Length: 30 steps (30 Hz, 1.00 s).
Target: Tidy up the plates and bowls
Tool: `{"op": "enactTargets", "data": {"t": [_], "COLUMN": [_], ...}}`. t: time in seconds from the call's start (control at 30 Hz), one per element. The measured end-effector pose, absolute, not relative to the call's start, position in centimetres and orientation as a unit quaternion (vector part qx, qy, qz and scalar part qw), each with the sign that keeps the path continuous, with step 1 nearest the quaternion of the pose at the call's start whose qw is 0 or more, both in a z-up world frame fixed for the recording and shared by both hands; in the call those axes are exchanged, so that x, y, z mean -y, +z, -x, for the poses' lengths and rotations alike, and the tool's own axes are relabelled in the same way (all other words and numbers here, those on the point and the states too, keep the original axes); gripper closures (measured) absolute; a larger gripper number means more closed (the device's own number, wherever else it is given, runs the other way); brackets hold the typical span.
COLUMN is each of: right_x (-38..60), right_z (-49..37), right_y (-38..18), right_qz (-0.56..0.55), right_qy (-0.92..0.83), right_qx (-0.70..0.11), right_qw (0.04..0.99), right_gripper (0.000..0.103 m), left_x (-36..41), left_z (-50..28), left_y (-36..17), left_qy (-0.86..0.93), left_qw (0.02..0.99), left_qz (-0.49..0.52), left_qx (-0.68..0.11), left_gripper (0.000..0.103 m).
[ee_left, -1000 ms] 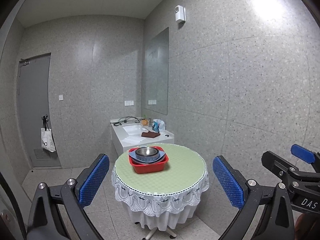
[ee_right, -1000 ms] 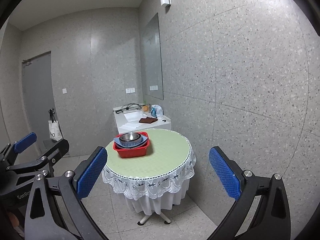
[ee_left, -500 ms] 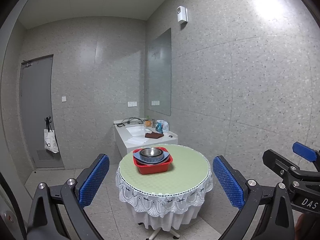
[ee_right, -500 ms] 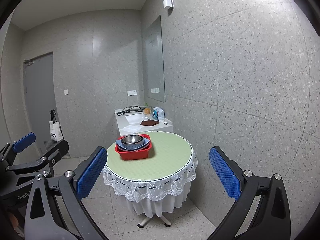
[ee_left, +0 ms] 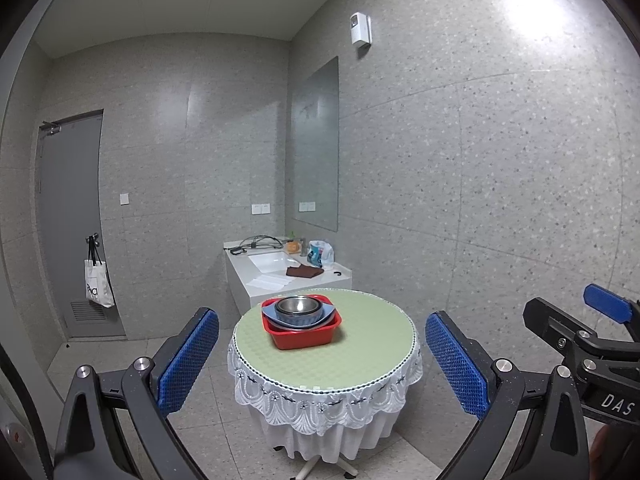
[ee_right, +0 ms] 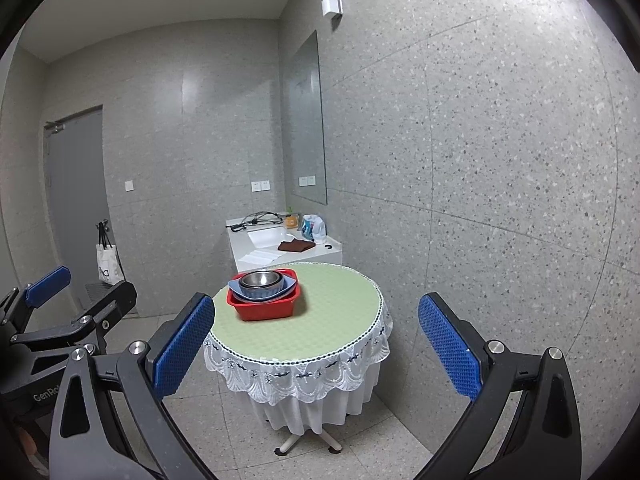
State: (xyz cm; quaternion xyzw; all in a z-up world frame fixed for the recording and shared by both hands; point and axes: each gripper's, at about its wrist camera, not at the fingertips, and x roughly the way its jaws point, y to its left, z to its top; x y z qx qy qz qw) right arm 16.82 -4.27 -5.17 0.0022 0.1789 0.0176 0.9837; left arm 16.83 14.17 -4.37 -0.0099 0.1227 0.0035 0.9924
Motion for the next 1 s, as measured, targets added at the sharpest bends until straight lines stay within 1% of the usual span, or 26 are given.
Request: {"op": "enactTargets", "data": {"t": [1.0], "right_x": [4.22], "right_z": [-16.99], "right_y": [-5.05], "right_qz": [-0.003], "right_qy": [0.02], "right_qx": [-0.177], "right_qw": [0.984], "right_gripper": [0.0], "left_x": [-13.23], "left_z": [-16.71], "left_y": [-5.03], "left_qy": [0.009], "left_qw": [0.993], "left_qz": [0.008], "left_qx": [-0.117], "left_gripper": [0.001]}}
